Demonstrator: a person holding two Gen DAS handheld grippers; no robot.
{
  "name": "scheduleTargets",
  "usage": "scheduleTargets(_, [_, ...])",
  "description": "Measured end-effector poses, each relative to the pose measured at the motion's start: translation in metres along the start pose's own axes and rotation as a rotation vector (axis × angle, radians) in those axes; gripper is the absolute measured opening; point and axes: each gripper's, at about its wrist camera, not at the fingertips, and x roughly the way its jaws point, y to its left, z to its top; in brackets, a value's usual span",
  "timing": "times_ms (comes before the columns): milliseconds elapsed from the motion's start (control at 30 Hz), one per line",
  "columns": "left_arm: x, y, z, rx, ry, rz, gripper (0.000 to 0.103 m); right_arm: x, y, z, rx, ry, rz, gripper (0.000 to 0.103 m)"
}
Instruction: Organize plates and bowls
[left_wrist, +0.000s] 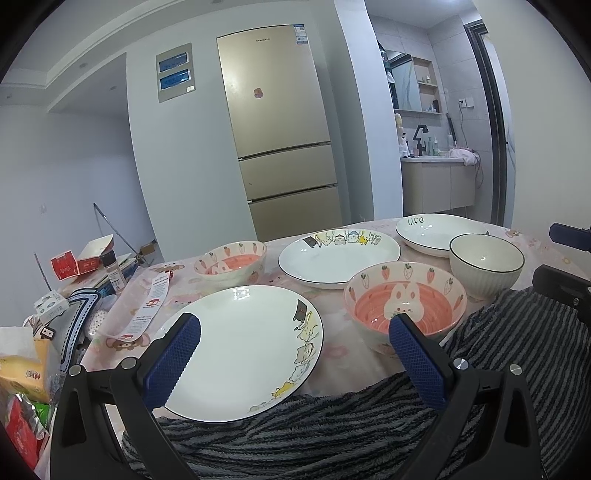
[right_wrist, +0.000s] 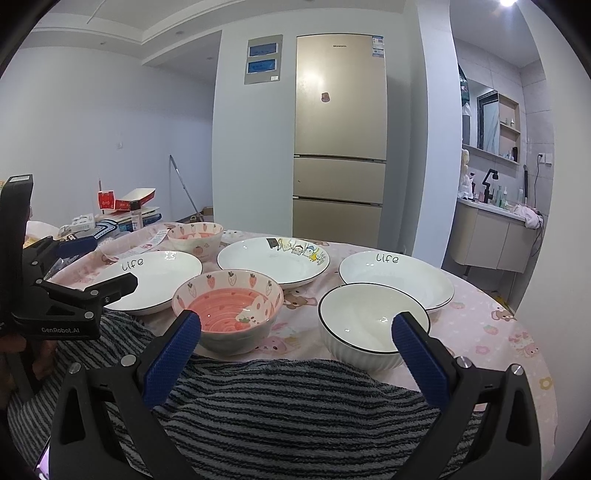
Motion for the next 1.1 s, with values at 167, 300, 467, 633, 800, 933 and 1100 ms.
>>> scheduleTargets(167, [0.001, 0.001, -0.001, -0.001, -0.003, -0.003, 0.103, 0.000, 0.000, -0.001, -0.001, -0.003, 0.000, 0.103])
scheduleTargets(300, [0.000, 0.004, -0.002, -0.024, -0.009, -0.017, 0.103, -0.005, -0.001, -0.001, 0.009, -0.026, 0.000, 0.103])
scheduleTargets(467, [-0.003, 0.013, 0.002, -0.060, 0.003, -0.049, 0.103, -0.015, -0.001, 0.003, 0.005, -0.066, 0.014, 0.103])
scheduleTargets(633, [-0.025, 0.023, 0.019, -0.072, -0.026, -0.100, 0.103, -0.029, 0.011, 0.027, -0.068, -0.107, 0.046, 0.103])
scheduleTargets(800, [-0.042, 0.048, 0.057, -0.141, -0.063, -0.121, 0.103, -0.035, 0.014, 0.070, -0.064, -0.161, 0.142, 0.103])
scheduleTargets(933, [-0.047, 0.074, 0.091, -0.193, -0.079, -0.085, 0.103, -0.028, 0.012, 0.106, -0.045, -0.191, 0.189, 0.103])
scheduleTargets(1100, [-0.055, 0.102, 0.125, -0.260, -0.121, -0.062, 0.103, -0.011, 0.015, 0.142, -0.043, -0.202, 0.226, 0.103])
